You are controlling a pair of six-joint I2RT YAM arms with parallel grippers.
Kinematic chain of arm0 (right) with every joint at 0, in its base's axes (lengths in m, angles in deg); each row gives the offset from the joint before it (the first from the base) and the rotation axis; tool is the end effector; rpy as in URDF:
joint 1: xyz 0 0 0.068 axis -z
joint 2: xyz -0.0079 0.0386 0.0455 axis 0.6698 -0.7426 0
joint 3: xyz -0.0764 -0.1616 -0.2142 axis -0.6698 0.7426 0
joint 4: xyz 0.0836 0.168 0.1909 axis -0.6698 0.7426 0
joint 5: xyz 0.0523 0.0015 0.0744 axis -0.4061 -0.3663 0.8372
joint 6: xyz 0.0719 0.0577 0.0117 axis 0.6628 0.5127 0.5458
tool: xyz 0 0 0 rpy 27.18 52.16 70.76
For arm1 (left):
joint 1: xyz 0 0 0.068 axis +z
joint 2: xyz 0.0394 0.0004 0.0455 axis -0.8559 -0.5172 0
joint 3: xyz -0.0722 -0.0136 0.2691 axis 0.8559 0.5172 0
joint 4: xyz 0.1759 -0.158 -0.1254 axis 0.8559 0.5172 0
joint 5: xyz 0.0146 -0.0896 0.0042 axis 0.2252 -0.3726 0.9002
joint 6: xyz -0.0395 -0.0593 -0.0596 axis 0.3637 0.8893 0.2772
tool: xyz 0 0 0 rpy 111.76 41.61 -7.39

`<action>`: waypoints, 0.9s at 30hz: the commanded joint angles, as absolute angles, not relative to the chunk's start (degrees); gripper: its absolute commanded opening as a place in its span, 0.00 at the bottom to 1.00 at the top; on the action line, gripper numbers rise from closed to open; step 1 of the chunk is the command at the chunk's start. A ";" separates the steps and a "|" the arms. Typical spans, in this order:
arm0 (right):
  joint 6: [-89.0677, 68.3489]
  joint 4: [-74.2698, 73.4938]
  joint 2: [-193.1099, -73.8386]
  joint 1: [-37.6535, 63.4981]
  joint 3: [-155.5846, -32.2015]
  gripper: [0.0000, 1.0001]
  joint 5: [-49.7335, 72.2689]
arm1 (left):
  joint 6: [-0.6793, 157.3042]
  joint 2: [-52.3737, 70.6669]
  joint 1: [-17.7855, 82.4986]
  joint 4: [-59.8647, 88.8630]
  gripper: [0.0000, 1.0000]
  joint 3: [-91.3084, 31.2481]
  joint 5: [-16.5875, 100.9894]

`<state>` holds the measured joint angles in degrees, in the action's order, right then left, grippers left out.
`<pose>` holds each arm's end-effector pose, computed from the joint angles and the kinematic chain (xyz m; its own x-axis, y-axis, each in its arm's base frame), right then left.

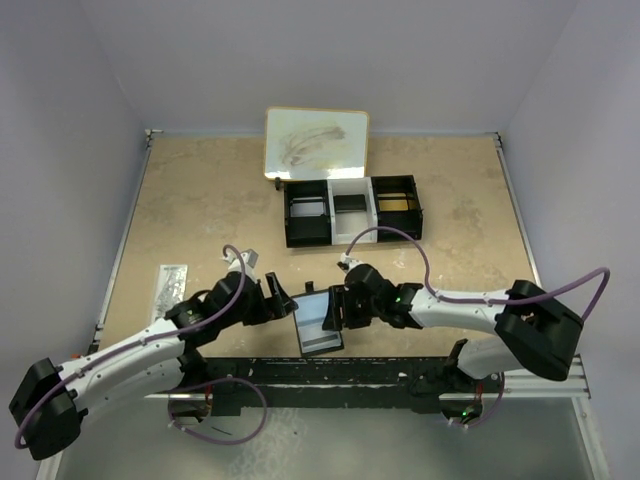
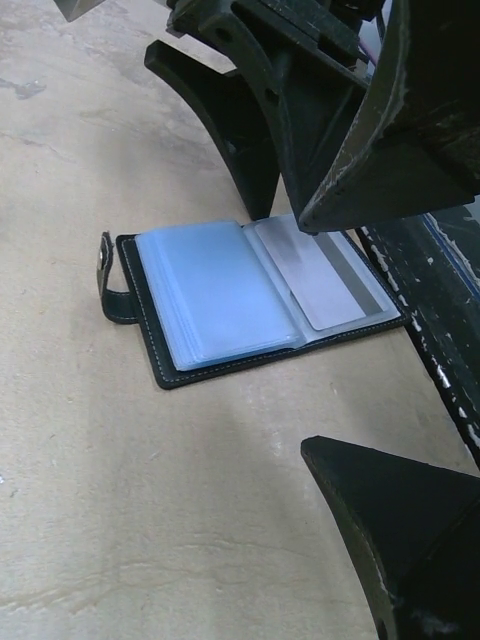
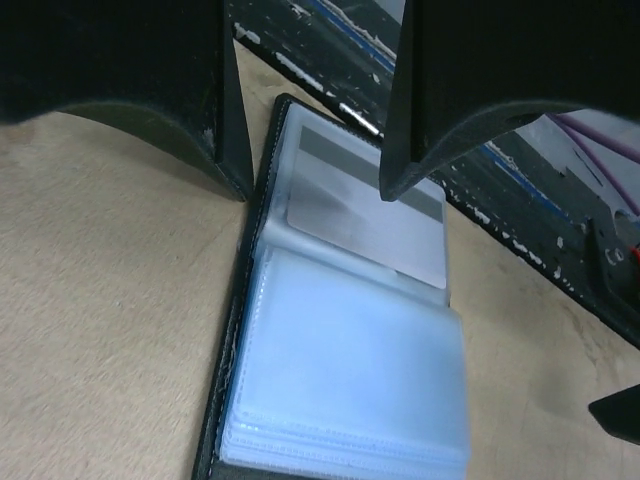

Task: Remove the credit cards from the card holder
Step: Adjust the card holder at the center of the board.

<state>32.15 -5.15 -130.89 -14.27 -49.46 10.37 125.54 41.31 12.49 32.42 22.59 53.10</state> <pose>0.1557 0.2513 0.1268 -0.9099 -0.0073 -0.4147 -0.2821 0.7439 0.6059 0.1403 -0.1414 0.1523 -0.8250 -0.3731 -0.4245 -0.0139 0.7643 -0.6447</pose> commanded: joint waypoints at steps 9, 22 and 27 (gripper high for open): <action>35.15 -0.83 -128.87 -15.36 -49.95 0.56 8.22 | 130.30 28.07 3.35 17.19 0.74 23.11 59.19; 48.78 -17.64 -131.93 -19.85 -42.68 0.47 8.55 | 125.20 4.49 2.17 6.76 0.60 10.76 62.76; 52.68 -19.19 -126.60 -20.22 -38.48 0.47 5.60 | 121.94 1.67 2.29 9.76 0.60 5.28 65.96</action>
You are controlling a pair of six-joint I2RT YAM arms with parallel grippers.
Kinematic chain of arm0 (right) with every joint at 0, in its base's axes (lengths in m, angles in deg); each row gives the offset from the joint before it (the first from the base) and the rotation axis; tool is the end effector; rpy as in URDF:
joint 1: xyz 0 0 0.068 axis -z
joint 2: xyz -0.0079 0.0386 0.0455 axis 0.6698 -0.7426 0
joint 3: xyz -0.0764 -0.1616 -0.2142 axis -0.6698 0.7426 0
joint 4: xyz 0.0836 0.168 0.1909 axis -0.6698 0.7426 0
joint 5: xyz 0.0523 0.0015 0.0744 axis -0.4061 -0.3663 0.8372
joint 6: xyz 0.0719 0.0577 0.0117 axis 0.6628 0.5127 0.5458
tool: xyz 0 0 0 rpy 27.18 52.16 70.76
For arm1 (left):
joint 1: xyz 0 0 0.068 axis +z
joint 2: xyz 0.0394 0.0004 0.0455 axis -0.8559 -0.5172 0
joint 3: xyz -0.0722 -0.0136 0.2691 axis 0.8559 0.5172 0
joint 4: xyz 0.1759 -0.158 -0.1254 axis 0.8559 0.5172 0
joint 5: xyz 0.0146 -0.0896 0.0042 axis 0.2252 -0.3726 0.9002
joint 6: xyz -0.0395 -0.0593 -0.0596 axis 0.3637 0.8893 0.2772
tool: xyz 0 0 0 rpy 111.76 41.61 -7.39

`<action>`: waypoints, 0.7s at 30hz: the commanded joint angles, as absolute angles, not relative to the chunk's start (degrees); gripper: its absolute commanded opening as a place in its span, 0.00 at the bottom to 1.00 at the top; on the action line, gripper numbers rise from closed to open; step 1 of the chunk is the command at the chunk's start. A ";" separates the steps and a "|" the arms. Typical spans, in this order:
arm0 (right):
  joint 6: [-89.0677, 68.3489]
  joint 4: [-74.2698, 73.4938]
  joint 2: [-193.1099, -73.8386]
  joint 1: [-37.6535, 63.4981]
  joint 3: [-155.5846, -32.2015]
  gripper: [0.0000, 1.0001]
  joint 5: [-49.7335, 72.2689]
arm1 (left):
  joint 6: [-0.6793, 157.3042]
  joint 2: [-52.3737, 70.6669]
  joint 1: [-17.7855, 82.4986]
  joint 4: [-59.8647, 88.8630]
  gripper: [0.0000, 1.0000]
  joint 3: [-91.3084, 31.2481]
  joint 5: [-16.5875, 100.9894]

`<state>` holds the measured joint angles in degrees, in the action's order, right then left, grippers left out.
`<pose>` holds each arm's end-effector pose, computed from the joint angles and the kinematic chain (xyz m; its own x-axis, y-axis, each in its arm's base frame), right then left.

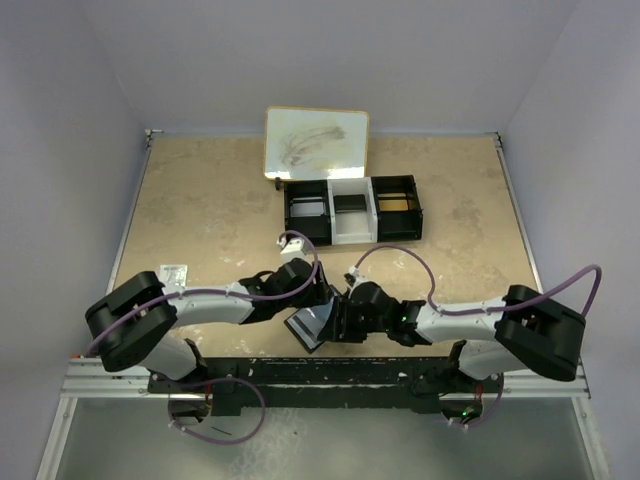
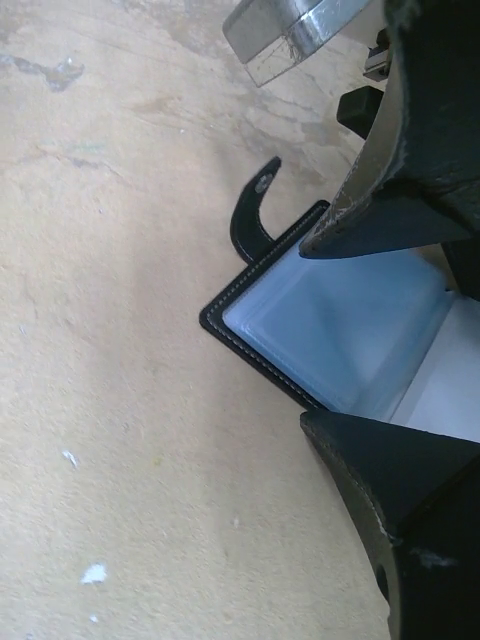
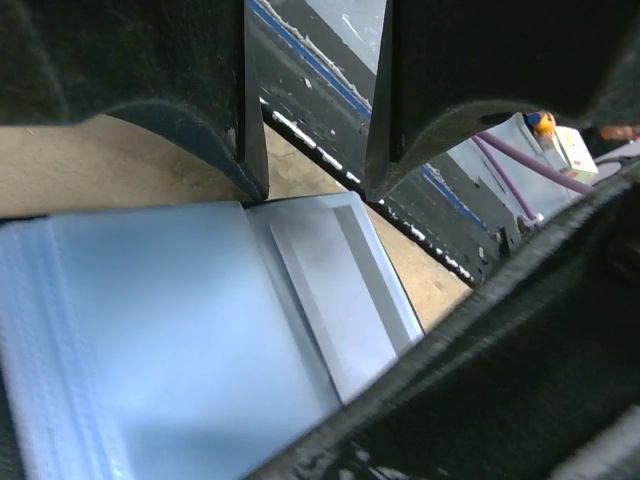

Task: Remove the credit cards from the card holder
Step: Adjust the card holder at the center of the board, then remove the credit card from the card holder.

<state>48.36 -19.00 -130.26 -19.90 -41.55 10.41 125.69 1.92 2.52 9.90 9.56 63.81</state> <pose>0.1249 0.2553 0.1140 -0.9543 0.1310 -0.2686 -0.1265 0.6371 0.7603 0.1857 -0.2438 0.1206 -0.8104 -0.2871 -0.5107 0.0435 0.8398 -0.5412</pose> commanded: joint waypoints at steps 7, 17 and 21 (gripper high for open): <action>48.76 -8.79 -113.47 -19.90 -38.22 0.47 -0.68 | 122.47 11.90 2.26 22.04 0.63 4.79 75.66; 33.08 -14.81 -125.83 -16.13 -48.90 0.38 9.83 | 130.90 29.83 2.09 26.38 0.52 18.36 64.68; 31.83 -17.03 -131.90 -14.94 -50.35 0.36 12.89 | 133.78 31.61 0.37 25.58 0.49 20.62 61.92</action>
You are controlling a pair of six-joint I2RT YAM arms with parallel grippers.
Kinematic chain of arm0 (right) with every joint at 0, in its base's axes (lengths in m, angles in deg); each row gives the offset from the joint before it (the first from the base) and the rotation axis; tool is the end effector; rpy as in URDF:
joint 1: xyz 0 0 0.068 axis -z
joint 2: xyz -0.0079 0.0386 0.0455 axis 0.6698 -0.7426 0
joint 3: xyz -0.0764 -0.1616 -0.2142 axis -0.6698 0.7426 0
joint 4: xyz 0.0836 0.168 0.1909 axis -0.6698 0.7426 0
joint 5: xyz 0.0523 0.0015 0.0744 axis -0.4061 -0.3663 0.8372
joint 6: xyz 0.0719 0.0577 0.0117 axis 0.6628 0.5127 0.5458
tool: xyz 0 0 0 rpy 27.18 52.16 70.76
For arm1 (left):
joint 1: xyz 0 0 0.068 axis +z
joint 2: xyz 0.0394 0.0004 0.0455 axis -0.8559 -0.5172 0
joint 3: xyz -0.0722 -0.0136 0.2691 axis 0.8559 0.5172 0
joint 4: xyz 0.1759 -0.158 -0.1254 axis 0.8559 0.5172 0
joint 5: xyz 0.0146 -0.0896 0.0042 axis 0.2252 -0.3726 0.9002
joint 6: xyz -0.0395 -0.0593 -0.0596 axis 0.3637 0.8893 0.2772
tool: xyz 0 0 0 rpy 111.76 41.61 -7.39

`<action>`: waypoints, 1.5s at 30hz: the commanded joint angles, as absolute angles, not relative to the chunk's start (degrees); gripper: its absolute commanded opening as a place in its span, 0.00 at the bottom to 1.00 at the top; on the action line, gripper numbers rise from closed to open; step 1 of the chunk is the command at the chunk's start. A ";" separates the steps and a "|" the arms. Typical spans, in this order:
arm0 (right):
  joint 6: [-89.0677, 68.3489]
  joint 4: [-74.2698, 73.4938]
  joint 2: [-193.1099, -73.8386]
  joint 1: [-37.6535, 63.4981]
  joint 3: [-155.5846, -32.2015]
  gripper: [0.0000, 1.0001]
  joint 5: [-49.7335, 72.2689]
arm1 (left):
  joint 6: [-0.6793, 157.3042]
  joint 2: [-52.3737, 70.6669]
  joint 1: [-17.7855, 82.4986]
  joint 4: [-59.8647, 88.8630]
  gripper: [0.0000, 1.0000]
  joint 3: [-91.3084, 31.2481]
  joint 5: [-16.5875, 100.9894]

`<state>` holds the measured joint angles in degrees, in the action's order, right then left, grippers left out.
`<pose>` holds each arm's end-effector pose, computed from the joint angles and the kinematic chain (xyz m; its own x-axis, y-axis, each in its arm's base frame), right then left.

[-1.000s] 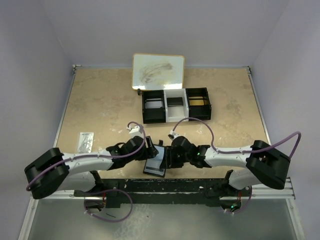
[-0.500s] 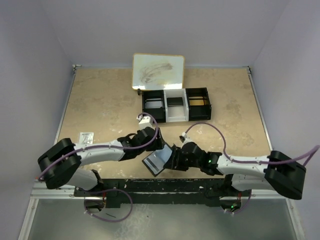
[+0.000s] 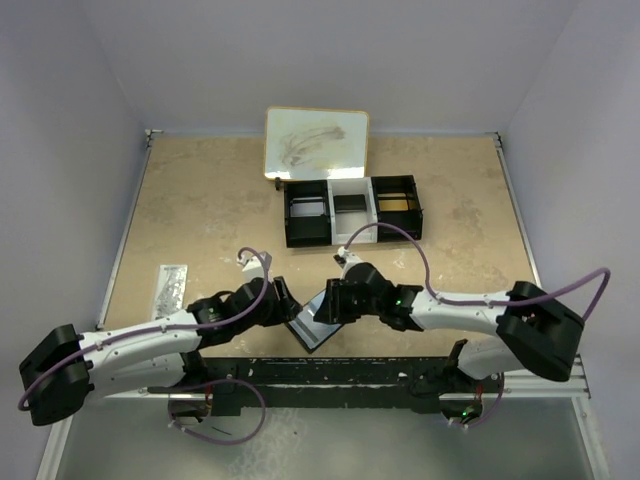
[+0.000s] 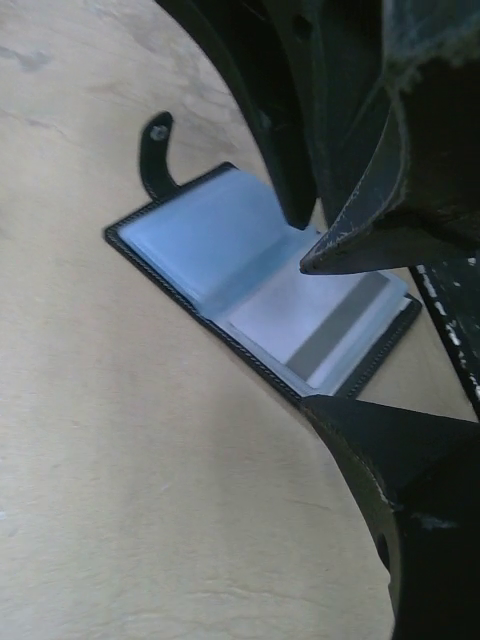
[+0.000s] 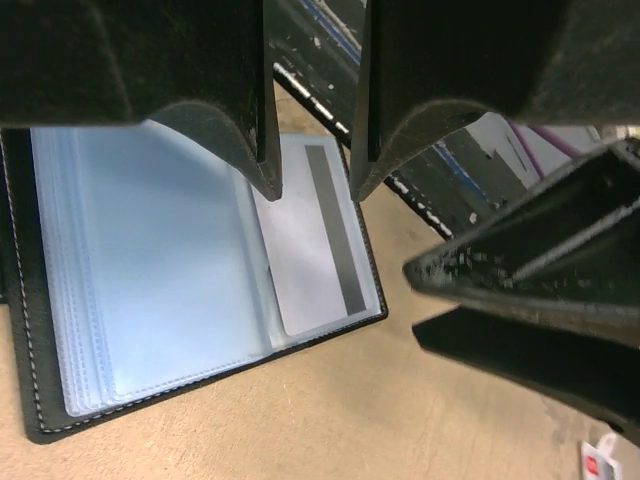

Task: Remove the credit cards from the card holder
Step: Remove the credit card from the card holder.

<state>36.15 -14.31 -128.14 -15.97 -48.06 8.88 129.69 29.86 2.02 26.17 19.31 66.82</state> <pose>0.1546 0.2619 0.1516 -0.8808 0.0973 -0.4634 -0.3000 0.6426 0.7051 0.1427 -0.1752 0.1502 -0.7772 -0.3730 -0.5068 -0.0098 0.8124 -0.5830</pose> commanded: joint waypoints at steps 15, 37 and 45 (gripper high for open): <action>33.82 -23.14 -137.29 -13.76 -45.01 0.32 16.98 | 136.15 19.28 -7.27 25.60 0.35 16.75 69.16; 39.59 -30.56 -136.32 -11.38 -41.09 0.28 20.18 | 135.77 11.10 -12.51 30.90 0.04 13.60 76.57; 41.40 -32.94 -133.49 -9.83 -39.46 0.04 20.38 | 135.94 10.58 -12.51 30.90 0.01 14.21 77.48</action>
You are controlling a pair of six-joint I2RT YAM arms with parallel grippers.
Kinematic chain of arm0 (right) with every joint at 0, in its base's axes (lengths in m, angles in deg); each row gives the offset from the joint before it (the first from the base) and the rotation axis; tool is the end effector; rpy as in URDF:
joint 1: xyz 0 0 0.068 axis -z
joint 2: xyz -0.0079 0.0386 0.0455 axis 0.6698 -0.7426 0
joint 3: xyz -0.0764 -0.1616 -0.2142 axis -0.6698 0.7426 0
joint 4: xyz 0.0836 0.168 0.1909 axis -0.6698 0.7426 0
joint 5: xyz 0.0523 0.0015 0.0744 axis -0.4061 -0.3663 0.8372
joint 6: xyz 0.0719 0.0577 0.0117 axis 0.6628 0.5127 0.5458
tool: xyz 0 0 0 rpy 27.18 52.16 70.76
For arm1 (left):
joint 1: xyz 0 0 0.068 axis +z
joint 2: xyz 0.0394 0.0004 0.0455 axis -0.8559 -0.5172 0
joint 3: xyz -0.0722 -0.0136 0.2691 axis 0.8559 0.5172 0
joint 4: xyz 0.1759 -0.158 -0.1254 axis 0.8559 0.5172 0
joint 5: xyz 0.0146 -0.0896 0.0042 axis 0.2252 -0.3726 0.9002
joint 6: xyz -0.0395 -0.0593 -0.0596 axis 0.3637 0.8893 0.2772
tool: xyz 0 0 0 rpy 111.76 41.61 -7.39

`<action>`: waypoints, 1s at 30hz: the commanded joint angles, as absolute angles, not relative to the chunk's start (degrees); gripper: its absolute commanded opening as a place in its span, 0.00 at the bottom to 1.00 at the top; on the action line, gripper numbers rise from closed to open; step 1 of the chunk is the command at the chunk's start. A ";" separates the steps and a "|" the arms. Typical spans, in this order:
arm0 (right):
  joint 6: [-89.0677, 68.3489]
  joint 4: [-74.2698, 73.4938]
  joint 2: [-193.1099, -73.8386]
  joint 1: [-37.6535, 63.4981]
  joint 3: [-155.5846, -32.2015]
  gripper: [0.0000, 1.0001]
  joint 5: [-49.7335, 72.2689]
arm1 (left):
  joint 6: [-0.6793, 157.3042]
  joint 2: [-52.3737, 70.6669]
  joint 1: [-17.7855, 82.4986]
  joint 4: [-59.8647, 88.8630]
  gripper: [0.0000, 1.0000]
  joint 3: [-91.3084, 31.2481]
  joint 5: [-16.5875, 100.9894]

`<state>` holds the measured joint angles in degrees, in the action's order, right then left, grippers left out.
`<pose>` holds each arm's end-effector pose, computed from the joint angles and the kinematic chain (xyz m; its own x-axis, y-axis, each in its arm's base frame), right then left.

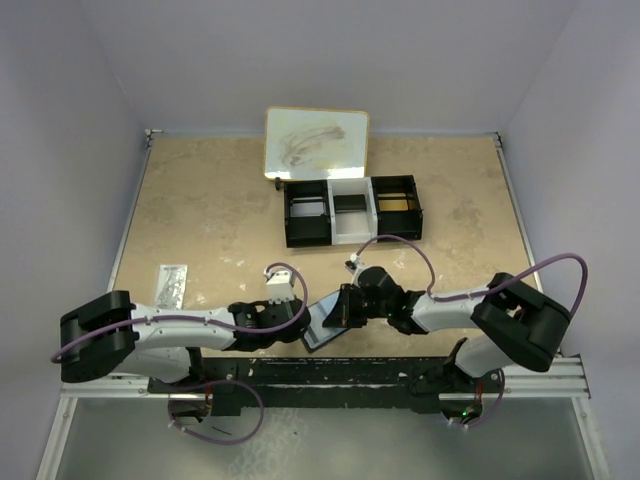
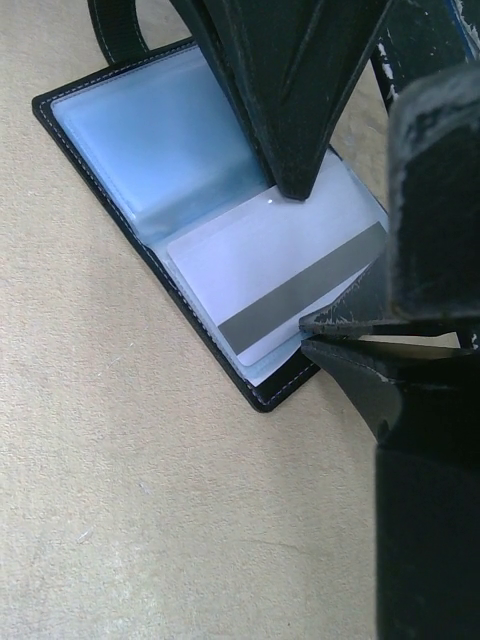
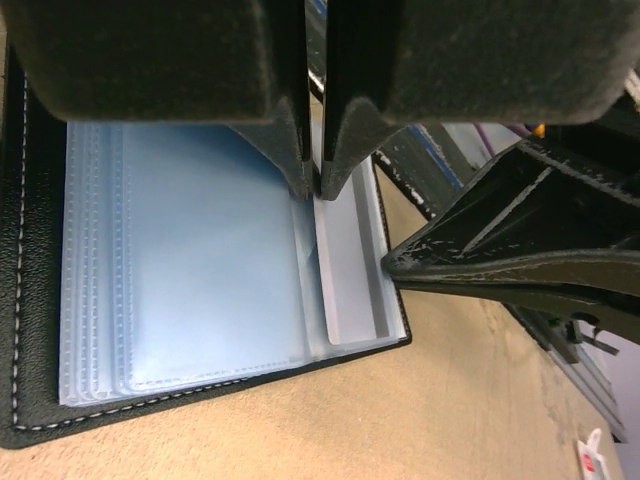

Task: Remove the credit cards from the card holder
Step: Remove the credit card from the card holder.

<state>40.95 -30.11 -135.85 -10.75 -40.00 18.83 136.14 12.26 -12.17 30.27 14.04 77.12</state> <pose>0.1589 0.2455 0.1056 -0.9382 0.1193 -0.3249 -0.2000 0.5794 0.7901 0.1133 -0.2139 0.1127 -0.8154 -0.2016 -0.5426 0.0121 0.9312 -0.3642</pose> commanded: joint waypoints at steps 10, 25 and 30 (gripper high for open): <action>41.71 -31.65 -132.11 -6.22 -36.55 0.00 20.03 | 135.87 10.18 -12.53 31.14 0.00 14.57 78.44; 41.60 -33.07 -135.13 -6.20 -35.64 0.00 20.09 | 139.35 16.79 -12.84 21.28 0.12 14.70 81.09; 41.76 -33.41 -135.53 -6.20 -35.54 0.00 19.72 | 139.63 14.58 -13.04 17.10 0.16 12.54 82.83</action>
<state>42.07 -33.95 -134.54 -6.46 -36.54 20.21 138.19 15.47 -12.58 23.11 14.63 79.76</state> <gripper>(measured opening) 0.008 0.152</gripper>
